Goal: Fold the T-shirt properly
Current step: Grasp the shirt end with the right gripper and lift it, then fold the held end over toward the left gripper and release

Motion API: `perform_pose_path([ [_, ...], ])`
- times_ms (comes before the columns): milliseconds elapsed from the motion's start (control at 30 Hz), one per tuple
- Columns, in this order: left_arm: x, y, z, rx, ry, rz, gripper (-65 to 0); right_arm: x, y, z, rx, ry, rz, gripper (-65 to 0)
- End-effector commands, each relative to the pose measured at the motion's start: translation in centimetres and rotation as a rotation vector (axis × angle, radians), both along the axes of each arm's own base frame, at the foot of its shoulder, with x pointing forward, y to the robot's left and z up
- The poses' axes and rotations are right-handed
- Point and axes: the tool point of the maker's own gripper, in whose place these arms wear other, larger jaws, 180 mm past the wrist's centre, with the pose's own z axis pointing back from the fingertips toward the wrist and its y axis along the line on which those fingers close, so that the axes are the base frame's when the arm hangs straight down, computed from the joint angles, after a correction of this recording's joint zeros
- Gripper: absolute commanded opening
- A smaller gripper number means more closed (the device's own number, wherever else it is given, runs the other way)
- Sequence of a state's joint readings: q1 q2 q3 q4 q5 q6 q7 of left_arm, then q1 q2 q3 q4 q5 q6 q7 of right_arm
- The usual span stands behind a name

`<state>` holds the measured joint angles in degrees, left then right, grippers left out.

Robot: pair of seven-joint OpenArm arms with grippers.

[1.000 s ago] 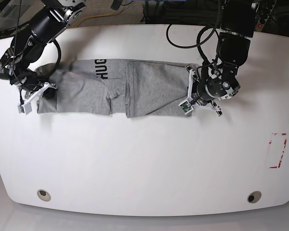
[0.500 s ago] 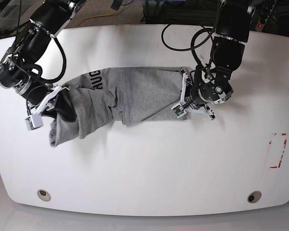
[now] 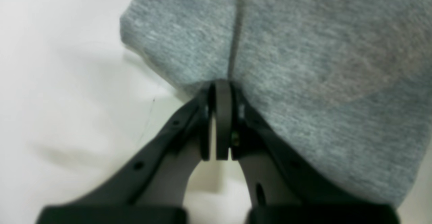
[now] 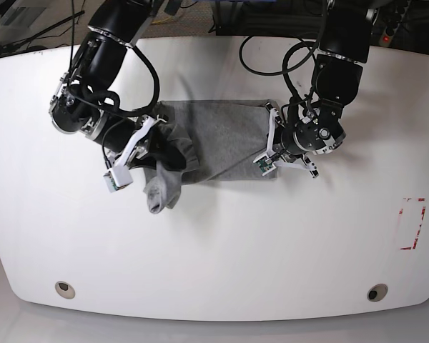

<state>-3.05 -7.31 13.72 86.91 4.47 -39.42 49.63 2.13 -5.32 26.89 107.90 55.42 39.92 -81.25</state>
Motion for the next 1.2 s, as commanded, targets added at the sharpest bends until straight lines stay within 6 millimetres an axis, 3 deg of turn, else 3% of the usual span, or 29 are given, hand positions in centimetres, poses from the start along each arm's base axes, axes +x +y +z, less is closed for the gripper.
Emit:
perform_pose_path([
  [0, -1.1, 0.6, -1.1, 0.045, 0.051, -0.006, -64.0, 0.9, 1.1, 1.3, 0.010, -0.051, -0.006, -65.0],
  [233, -1.1, 0.7, -1.1, 0.045, 0.050, -0.003, -64.0, 1.4, 4.8, 2.3, 0.005, -0.115, 0.064, -65.0],
  [367, -1.1, 0.7, -1.1, 0.045, 0.050, -0.003, -64.0, 1.3, 7.2, 0.9, 0.007, -0.085, 0.123, -65.0],
  [700, -0.8, 0.0, -0.8, 0.014, 0.046, 0.017, -64.2, 1.4, 9.8, -1.7, 0.074, -0.017, 0.160, -64.4],
  [833, -0.6, -0.9, -0.5, -0.018, 0.043, 0.034, -64.2, 1.7, 9.7, -2.2, 0.052, -0.013, 0.151, -47.9],
  [900, -0.4, -0.9, -0.3, -0.029, 0.040, 0.049, -64.2, 1.8, 9.4, -2.8, 0.011, -0.005, 0.145, -35.2],
  [1033, -0.3, -0.7, -0.3, -0.033, 0.039, 0.058, -64.4, 2.3, 8.7, -3.2, -0.047, -0.010, 0.129, -16.2],
  [1167, 0.6, -0.4, 1.1, -0.049, -0.005, 0.083, -64.4, 2.5, 7.2, -2.7, -0.102, -0.046, 0.126, -13.5],
])
